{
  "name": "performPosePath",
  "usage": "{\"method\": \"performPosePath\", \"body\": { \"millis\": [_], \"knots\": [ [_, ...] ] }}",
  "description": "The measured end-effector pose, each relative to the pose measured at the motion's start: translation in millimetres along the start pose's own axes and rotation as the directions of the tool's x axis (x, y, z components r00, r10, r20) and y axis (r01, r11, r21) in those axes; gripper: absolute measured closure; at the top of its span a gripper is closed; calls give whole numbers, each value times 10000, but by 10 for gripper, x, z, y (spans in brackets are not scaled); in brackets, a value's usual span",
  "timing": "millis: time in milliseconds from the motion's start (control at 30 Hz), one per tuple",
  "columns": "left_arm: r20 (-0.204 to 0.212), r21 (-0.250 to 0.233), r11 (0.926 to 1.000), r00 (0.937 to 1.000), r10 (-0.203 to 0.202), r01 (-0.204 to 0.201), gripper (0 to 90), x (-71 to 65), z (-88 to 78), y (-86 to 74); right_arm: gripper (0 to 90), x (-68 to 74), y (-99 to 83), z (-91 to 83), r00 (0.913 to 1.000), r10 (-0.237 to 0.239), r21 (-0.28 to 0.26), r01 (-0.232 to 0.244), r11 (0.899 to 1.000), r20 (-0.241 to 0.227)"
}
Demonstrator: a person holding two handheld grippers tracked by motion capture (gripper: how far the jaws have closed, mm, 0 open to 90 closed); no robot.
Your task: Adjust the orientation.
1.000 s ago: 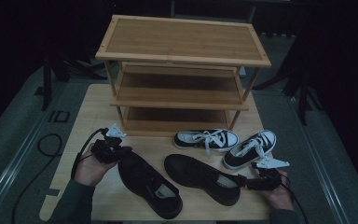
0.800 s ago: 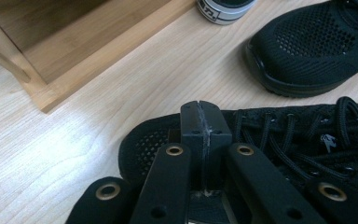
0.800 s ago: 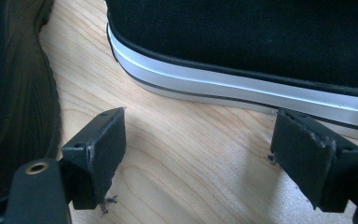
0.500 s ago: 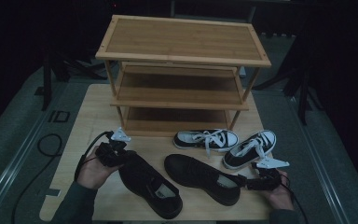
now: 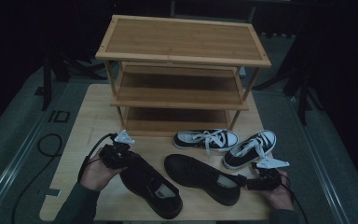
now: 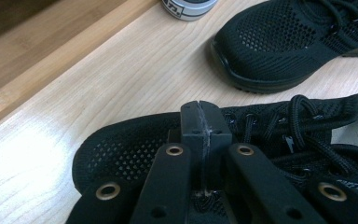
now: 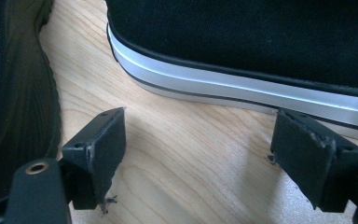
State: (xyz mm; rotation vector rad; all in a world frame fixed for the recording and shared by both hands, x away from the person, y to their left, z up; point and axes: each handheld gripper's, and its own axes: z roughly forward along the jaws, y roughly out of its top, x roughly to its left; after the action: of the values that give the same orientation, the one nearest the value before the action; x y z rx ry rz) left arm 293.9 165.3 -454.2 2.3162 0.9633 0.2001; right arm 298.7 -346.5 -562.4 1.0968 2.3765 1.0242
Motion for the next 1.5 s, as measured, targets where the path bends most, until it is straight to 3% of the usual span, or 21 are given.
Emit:
{"method": "performPosePath", "body": {
  "millis": [367, 700, 1033, 1400, 1500],
  "knots": [
    [212, 183, 9998, 9998, 27, -31, 900, -50, 67, -61, 179, -1, 0, 0, 10000, -5, -2, 5, 10000, -2],
    [134, 597, 9982, 9998, -113, 105, 900, -28, 141, -159, 179, 0, 0, 0, 10000, -4, 0, 4, 10000, -2],
    [285, 736, 9972, 9995, -159, 138, 900, -40, 203, -152, 179, -2, -1, 1, 10000, -21, -6, 21, 10000, 0],
    [-377, 1330, 9900, 9979, 525, -470, 900, -98, 367, -111, 179, -2, 0, 0, 10000, -22, -6, 22, 10000, -4],
    [-688, 1375, 9896, 9963, 519, -420, 900, -61, 378, -96, 179, -2, 0, 0, 10000, -23, -5, 23, 10000, -8]
  ]
}}
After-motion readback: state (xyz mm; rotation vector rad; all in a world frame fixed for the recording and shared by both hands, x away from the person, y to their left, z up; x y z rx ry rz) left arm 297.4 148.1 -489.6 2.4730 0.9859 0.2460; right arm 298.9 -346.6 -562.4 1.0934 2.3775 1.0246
